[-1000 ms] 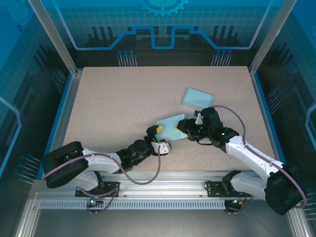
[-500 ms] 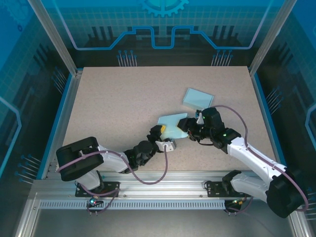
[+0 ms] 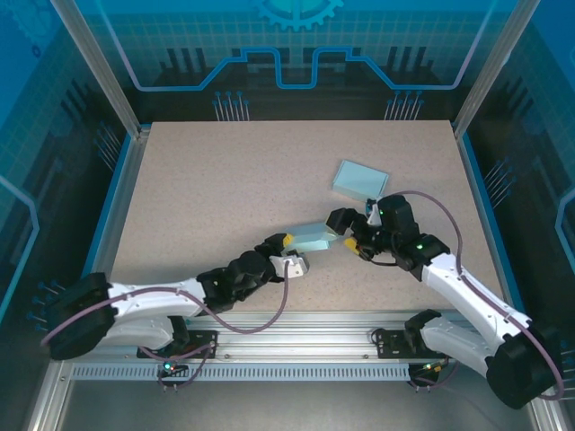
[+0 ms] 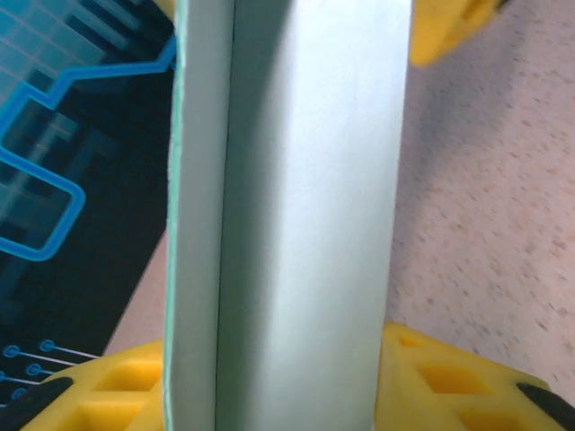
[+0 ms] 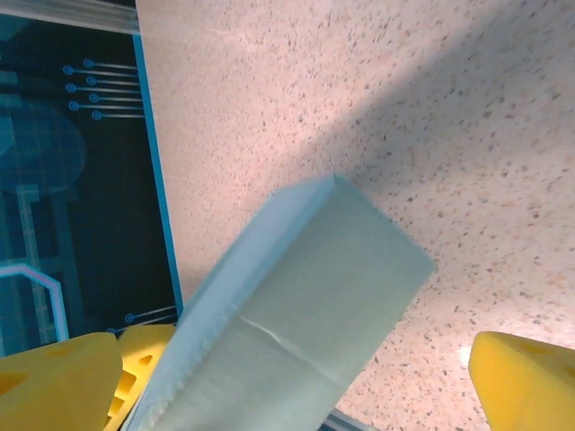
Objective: Fold the paper box
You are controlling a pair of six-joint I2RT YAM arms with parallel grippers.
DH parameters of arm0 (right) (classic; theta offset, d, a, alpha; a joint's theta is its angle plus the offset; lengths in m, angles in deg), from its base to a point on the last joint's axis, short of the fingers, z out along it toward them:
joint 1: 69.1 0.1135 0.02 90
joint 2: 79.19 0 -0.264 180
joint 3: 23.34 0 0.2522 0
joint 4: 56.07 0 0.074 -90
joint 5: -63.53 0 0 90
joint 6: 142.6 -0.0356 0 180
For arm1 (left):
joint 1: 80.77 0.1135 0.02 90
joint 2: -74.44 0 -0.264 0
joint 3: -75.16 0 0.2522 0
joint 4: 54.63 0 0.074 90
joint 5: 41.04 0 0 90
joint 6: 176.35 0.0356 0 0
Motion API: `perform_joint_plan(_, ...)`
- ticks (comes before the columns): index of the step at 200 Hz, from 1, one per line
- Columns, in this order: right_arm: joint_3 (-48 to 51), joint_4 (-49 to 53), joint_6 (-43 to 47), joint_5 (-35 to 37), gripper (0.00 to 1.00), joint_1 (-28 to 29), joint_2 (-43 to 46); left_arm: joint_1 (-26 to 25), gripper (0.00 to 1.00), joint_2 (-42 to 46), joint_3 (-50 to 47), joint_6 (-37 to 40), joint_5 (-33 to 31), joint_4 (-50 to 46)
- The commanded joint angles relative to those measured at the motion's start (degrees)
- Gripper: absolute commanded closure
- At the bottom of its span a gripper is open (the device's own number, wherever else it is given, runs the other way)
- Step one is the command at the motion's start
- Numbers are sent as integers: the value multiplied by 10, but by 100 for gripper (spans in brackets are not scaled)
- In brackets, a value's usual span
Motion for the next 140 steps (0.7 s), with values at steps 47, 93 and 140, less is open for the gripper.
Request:
perform_joint_plan(47, -20, 100, 77, 52, 0, -66, 62, 47, 78, 40, 113, -84, 140, -378)
perform_joint_plan(93, -38, 142, 203, 71, 0, -53, 59, 116, 79, -38, 213, -64, 206, -490)
perform_joint_plan(140, -87, 222, 292, 137, 0, -2, 46, 164, 72, -143, 292, -38, 283, -554)
